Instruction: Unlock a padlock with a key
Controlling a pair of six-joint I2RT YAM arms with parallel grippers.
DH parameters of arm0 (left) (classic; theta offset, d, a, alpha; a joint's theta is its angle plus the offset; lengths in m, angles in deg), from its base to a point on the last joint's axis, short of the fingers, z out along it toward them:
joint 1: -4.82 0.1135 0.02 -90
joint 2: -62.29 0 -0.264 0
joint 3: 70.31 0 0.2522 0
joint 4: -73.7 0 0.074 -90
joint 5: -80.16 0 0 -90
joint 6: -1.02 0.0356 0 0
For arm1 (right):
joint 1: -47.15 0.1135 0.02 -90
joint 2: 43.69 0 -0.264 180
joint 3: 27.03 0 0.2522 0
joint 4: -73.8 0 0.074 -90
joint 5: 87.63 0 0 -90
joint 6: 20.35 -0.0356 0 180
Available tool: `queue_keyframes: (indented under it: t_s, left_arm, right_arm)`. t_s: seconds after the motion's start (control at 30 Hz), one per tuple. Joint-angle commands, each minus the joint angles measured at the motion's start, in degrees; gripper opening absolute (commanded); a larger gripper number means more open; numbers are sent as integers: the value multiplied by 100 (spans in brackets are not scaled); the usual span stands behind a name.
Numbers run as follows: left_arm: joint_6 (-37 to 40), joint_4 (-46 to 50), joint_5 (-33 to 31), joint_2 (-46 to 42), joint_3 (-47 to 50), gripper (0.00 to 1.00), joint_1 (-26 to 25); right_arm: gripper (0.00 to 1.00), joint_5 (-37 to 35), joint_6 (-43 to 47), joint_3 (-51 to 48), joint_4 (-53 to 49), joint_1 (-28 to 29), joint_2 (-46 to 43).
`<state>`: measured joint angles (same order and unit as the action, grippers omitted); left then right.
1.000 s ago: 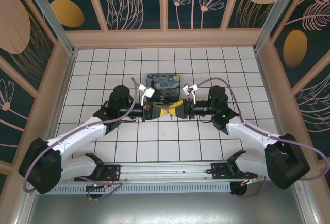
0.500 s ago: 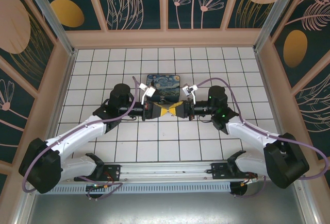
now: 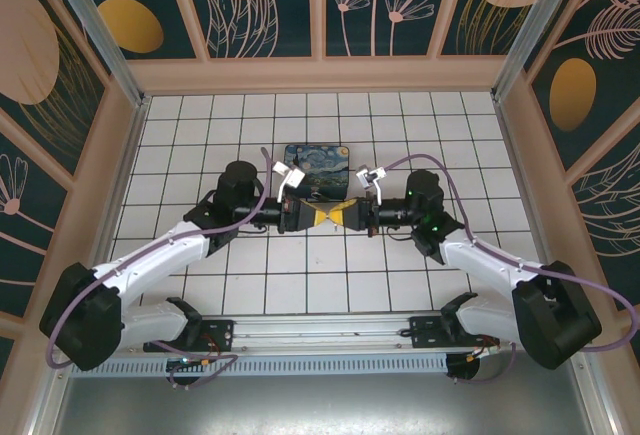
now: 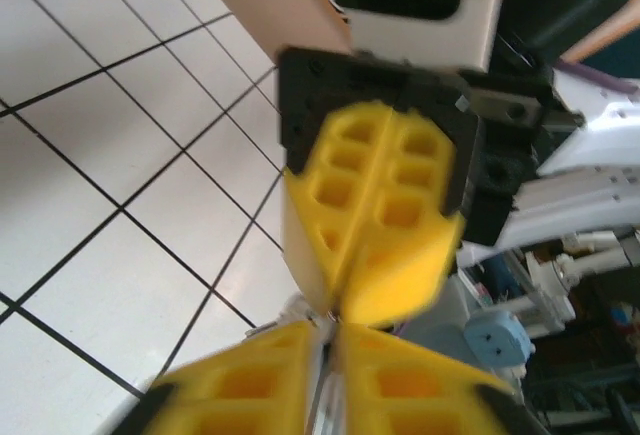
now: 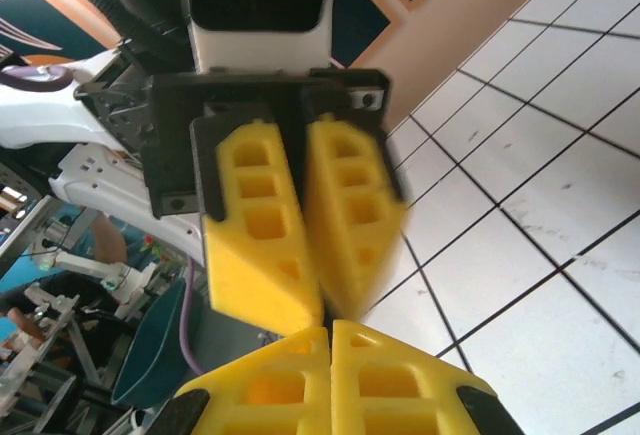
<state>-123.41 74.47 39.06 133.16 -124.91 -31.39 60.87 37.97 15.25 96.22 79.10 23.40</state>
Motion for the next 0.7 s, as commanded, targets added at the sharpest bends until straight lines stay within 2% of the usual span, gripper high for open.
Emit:
queue_keyframes:
  t_s: [0.0, 0.07, 0.2, 0.23, 0.3, 0.43, 0.6, 0.67]
  left_arm:
    - [-6, 79, -828, 208, -167, 29, 52]
    - [-36, 80, -1014, 201, -197, 43, 56]
    - [-52, 158, -1403, 114, -245, 60, 60]
    - [-47, 225, -1550, 93, -262, 63, 60]
    - [-28, 404, -1856, 94, -316, 66, 54]
    - [-314, 804, -3100, 167, -233, 69, 58]
    - [-1073, 335, -3672, 410, 446, 65, -23]
    - [-1073, 330, -4039, 706, 407, 64, -324]
  right_arm:
    - [0, 153, -44, -48, 119, 132, -226]
    - [0, -152, 68, -47, -201, 98, -292]
    - [0, -419, -49, -155, -371, -25, -329]
    - [0, -470, -103, -185, -360, -210, -336]
    - [0, -568, -197, -236, -358, -304, -328]
    - [0, -1041, -479, -381, -500, -487, -331]
    - [0, -1723, -924, -636, -709, -779, -387]
    - [0, -2059, -934, -587, -1021, -853, -439]
